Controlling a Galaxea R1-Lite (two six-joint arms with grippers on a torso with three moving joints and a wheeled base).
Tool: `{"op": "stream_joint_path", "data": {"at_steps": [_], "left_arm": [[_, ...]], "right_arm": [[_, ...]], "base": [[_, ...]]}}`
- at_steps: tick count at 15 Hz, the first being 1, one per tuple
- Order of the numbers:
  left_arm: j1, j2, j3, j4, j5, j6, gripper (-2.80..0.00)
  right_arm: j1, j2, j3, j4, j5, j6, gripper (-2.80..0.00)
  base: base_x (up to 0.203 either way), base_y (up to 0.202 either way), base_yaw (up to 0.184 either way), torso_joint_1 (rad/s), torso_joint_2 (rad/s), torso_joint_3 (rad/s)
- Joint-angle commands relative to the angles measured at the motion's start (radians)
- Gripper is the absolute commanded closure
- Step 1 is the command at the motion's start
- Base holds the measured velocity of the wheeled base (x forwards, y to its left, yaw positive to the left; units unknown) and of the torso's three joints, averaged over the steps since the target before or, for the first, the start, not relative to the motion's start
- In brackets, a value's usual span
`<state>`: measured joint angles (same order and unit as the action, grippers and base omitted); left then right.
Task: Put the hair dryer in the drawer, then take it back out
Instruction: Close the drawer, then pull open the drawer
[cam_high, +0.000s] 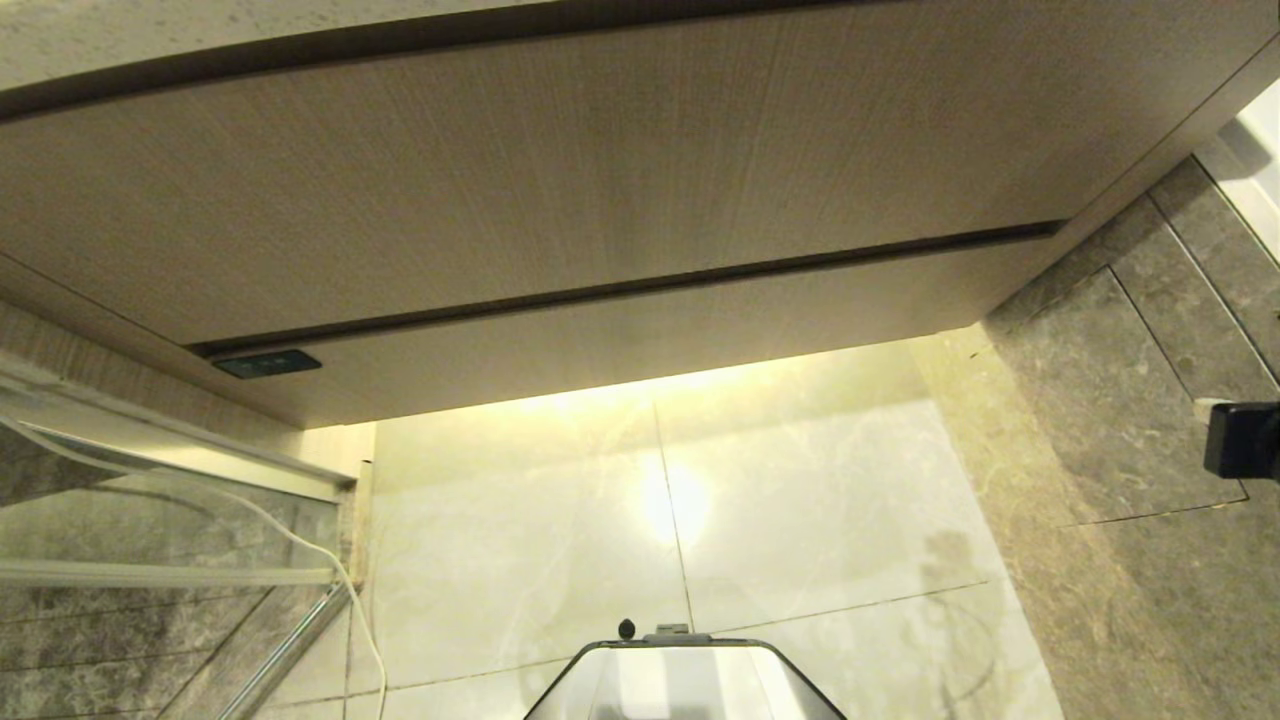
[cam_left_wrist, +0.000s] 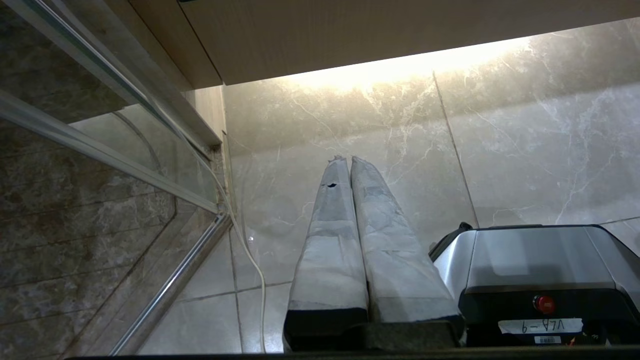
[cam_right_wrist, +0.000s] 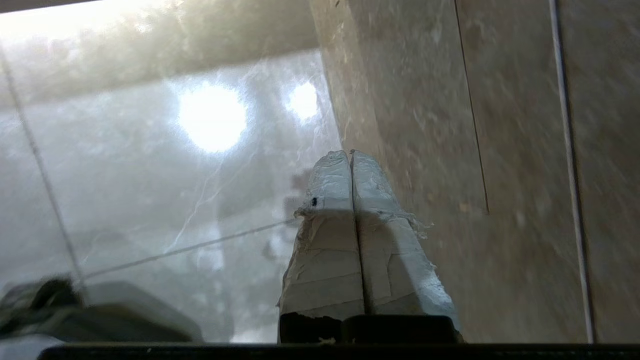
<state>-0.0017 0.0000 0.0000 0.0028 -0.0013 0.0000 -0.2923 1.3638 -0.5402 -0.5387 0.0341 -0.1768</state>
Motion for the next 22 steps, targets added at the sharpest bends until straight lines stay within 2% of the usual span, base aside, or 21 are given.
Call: {"op": "stream_joint_path", "data": {"at_steps": [1,5,7,9,11,12,14,15,22], "left_arm": [[0.000,0.000,0.002,0.000,0.000,0.000,0.00],[0.000,0.000,0.002,0.000,0.000,0.000,0.00],[0.000,0.000,0.002,0.000,0.000,0.000,0.00],[0.000,0.000,0.002,0.000,0.000,0.000,0.00],[0.000,0.000,0.001,0.000,0.000,0.000,0.00],[0.000,0.000,0.002,0.000,0.000,0.000,0.00],[0.000,0.000,0.002,0.000,0.000,0.000,0.00],[0.000,0.000,0.002,0.000,0.000,0.000,0.00],[0.000,0.000,0.002,0.000,0.000,0.000,0.00]], "right_arm": [[-0.002,-0.314,0.089,0.088,0.009,0.003,0.00],[0.004,-0.761,0.270,0.207,0.044,0.041,0.00],[0.040,-0.970,0.376,0.233,0.063,0.069,0.00],[0.118,-1.174,0.476,0.249,0.098,0.091,0.00],[0.274,-1.318,0.531,0.304,0.138,0.109,0.00],[0.341,-1.353,0.542,0.343,0.134,0.115,0.00],[0.418,-1.400,0.571,0.392,-0.014,0.126,0.00],[0.429,-1.403,0.579,0.415,-0.033,0.151,0.00],[0.433,-1.404,0.580,0.424,-0.029,0.166,0.00]], "base": [[0.000,0.000,0.000,0.000,0.00,0.000],[0.000,0.000,0.000,0.000,0.00,0.000],[0.000,0.000,0.000,0.000,0.00,0.000],[0.000,0.000,0.000,0.000,0.00,0.000],[0.000,0.000,0.000,0.000,0.00,0.000],[0.000,0.000,0.000,0.000,0.00,0.000],[0.000,0.000,0.000,0.000,0.00,0.000],[0.000,0.000,0.000,0.000,0.00,0.000],[0.000,0.000,0.000,0.000,0.00,0.000]]}}
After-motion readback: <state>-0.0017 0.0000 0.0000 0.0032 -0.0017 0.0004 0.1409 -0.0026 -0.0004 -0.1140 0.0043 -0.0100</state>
